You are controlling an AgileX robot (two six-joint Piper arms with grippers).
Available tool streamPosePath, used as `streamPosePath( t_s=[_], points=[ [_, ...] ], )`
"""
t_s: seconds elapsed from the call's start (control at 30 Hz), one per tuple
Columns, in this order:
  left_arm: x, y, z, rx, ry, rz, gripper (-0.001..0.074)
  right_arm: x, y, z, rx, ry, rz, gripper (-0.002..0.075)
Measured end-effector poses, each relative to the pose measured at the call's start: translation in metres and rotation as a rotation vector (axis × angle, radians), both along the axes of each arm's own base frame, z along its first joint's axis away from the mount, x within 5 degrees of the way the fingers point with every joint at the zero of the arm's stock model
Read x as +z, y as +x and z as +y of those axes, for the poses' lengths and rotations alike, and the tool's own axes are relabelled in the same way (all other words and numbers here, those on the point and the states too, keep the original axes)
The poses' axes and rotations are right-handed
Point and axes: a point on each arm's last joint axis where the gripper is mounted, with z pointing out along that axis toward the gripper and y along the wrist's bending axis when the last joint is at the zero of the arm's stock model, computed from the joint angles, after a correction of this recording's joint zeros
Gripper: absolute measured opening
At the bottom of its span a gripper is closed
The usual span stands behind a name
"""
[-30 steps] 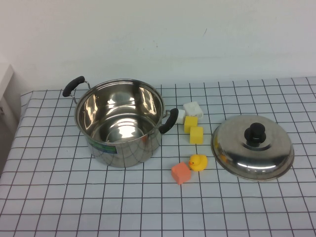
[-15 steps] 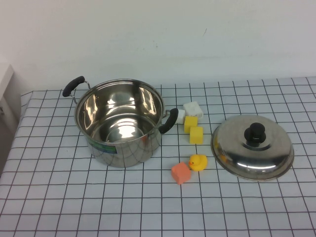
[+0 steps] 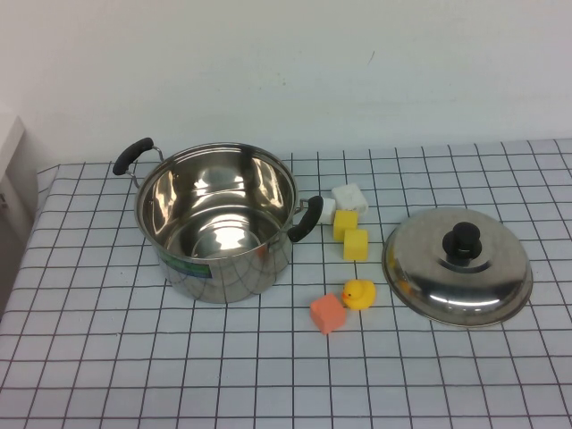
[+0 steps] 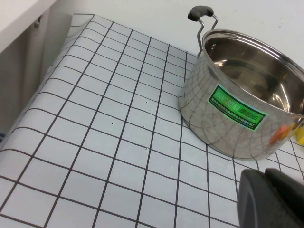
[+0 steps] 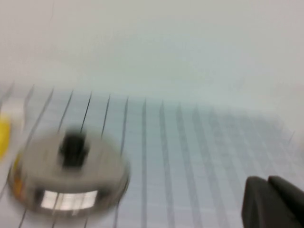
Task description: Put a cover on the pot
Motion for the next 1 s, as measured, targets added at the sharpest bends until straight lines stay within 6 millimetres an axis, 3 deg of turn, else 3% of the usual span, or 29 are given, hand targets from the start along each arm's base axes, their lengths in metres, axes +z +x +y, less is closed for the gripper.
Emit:
streamPosePath(
  t_s=[0.2, 0.33, 0.43, 0.67, 1.0],
  points=[
    [0.0, 0.0, 0.0, 0.0, 0.0, 0.0, -0.0003, 0.105, -0.03, -0.003, -0.032, -0.07, -0.287, -0.0002],
    [0.0, 0.0, 0.0, 0.0, 0.0, 0.0, -0.0003, 0.141, -0.035, -0.004, -0.038, -0.076, -0.338, -0.0002],
    [0.0, 0.0, 0.0, 0.0, 0.0, 0.0, -0.0003, 0.147, -0.025, -0.003, -0.031, -0.068, -0.31, -0.0002],
    [0.0, 0.0, 0.0, 0.0, 0.0, 0.0, -0.0003, 0.137, -0.005, -0.003, -0.022, -0.049, -0.208, -0.0002],
    [0.0, 0.0, 0.0, -0.001, 0.004, 0.0, -0.0003, 0.143, -0.003, 0.001, 0.01, -0.016, -0.291, -0.0002]
  ],
)
